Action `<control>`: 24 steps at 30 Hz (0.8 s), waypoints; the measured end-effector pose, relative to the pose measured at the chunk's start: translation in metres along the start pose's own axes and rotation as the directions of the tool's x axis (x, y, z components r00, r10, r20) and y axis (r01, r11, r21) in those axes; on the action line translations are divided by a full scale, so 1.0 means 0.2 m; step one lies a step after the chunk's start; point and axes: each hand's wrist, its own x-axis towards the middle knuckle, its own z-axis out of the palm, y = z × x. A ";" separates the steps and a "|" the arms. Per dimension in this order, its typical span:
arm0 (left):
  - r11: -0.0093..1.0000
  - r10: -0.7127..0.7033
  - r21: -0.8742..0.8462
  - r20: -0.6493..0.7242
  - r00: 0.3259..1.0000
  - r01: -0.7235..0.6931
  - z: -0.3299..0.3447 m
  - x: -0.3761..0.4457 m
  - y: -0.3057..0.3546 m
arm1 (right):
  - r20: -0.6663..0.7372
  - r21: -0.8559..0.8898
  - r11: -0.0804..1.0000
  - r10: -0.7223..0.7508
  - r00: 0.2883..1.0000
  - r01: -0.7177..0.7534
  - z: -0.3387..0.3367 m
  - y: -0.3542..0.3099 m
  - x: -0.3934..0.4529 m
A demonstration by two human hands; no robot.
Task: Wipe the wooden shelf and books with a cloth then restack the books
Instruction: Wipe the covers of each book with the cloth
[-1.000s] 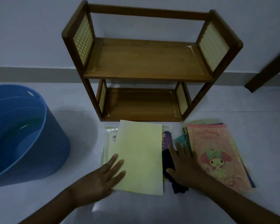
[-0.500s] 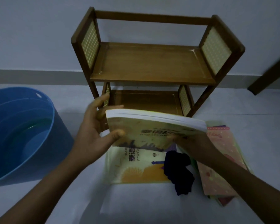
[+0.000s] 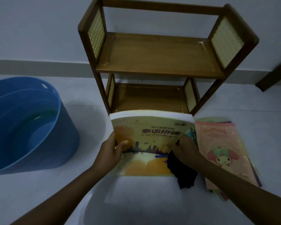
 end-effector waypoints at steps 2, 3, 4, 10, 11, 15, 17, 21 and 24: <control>0.999 0.030 0.014 -0.040 0.999 -0.029 -0.01 0.00 0.09 | -0.109 0.119 0.992 -0.022 0.994 0.035 -0.05 -0.06 -0.03; 0.999 0.040 0.015 -0.042 0.998 -0.040 0.00 0.01 0.16 | -0.177 0.188 0.981 -0.016 0.984 0.050 -0.11 -0.10 -0.07; 0.999 0.045 0.017 -0.029 0.999 -0.045 0.00 0.02 0.23 | -0.237 0.239 0.969 -0.007 0.972 0.065 -0.17 -0.13 -0.10; 0.998 -0.047 0.051 0.323 0.945 0.032 0.32 0.16 0.52 | -0.389 0.221 0.974 0.137 0.911 -0.051 -0.54 -0.03 -0.32; 0.996 -0.063 0.079 0.391 0.918 0.035 0.42 0.18 0.54 | -0.400 0.203 0.974 0.175 0.900 -0.099 -0.59 0.04 -0.34; 0.988 -0.150 0.125 0.617 0.773 0.092 0.83 0.28 0.56 | -0.383 0.093 0.948 0.316 0.868 -0.304 -0.77 0.39 -0.39; 0.970 -0.231 0.216 0.658 0.717 0.114 1.00 0.35 0.54 | -0.388 0.043 0.929 0.354 0.851 -0.367 -0.81 0.56 -0.36; 0.913 -0.296 0.408 0.681 0.670 -0.012 1.26 0.42 0.49 | -0.388 -0.001 0.914 0.375 0.842 -0.407 -0.82 0.81 -0.30; 0.869 -0.304 0.487 0.669 0.678 -0.090 1.34 0.43 0.45 | -0.375 -0.024 0.897 0.401 0.836 -0.441 -0.80 0.94 -0.27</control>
